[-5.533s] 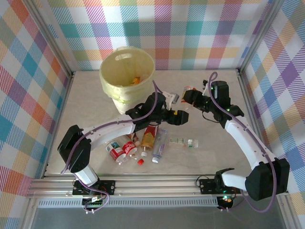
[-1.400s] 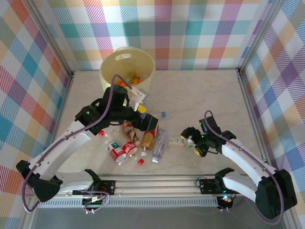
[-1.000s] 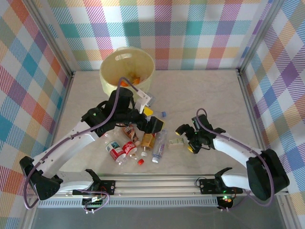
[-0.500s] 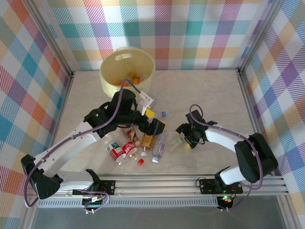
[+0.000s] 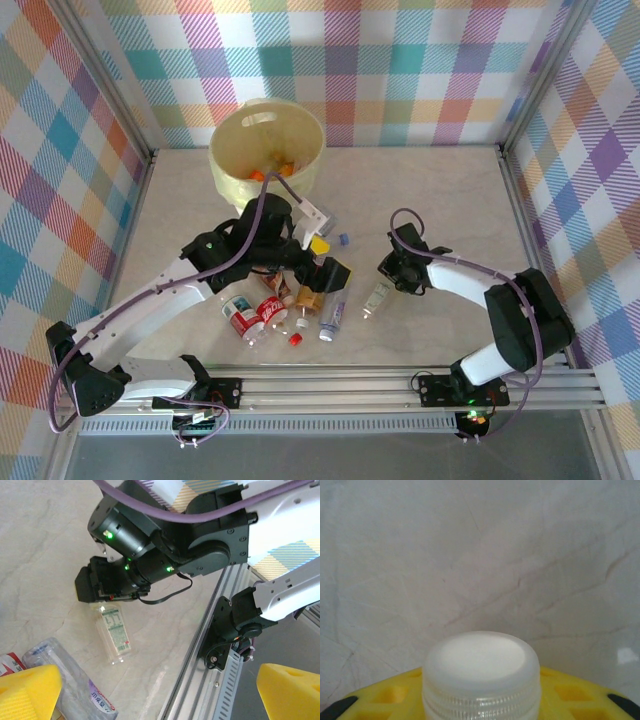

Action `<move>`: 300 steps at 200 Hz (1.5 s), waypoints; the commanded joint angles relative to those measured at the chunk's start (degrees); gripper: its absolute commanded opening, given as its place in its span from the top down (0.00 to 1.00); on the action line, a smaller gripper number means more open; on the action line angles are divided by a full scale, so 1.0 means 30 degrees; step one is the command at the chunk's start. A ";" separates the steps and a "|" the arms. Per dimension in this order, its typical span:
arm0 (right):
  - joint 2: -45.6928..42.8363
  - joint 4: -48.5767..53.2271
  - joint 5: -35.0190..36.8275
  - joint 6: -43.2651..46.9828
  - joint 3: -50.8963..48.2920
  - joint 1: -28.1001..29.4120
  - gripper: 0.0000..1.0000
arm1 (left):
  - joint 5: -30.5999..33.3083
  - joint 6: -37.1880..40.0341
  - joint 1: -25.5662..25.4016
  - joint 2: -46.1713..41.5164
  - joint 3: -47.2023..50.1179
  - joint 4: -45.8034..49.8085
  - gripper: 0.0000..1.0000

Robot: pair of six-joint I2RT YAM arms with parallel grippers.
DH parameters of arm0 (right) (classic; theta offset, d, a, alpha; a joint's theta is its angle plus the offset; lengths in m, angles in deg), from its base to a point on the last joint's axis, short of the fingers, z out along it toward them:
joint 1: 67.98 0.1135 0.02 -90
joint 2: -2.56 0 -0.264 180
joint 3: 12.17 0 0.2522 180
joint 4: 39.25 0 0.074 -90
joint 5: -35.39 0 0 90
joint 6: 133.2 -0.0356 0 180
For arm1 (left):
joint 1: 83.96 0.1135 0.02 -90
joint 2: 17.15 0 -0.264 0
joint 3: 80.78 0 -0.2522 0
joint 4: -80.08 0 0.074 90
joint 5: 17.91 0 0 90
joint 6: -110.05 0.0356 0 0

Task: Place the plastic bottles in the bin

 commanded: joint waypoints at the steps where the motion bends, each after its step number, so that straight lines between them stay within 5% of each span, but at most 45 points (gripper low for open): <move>1: -0.1244 -0.0990 0.1357 0.2669 0.0800 -0.0041 0.57 | -0.0423 -0.0238 -0.0241 0.0280 0.0833 -0.0889 0.00; 38: -0.3737 -0.1135 0.1162 0.5855 0.1781 -0.0036 0.58 | -0.1361 -0.1789 -0.0223 0.0495 0.2836 -0.4402 0.00; 74: -0.5380 -0.1022 -0.1707 0.7700 0.3341 -0.0029 0.58 | -0.1536 -0.3147 -0.0223 0.1864 0.3230 -0.6900 0.00; 128: -0.6049 -0.1110 -0.6805 0.8339 0.5156 -0.0031 0.57 | -0.1766 -0.4063 -0.0230 0.3446 0.2965 -0.9196 0.00; 175: -0.6268 -0.1406 -0.8454 0.7967 0.5469 -0.0028 0.56 | -0.1621 -0.4567 -0.0235 0.4085 0.2730 -0.9512 0.01; 212: -0.6377 -0.1991 -0.8458 0.7379 0.5105 -0.0029 0.55 | -0.1844 -0.5856 -0.0249 0.4250 0.2668 -1.0240 0.18; 270: -0.6904 -0.2599 -0.8287 0.6693 0.4474 -0.0032 0.54 | -0.1189 -0.6294 -0.0279 0.4264 0.2872 -1.0569 0.24; 300: -0.7314 -0.2471 -0.8203 0.6722 0.4356 -0.0029 0.42 | -0.1123 -0.6473 -0.0264 0.4123 0.2714 -1.0614 0.34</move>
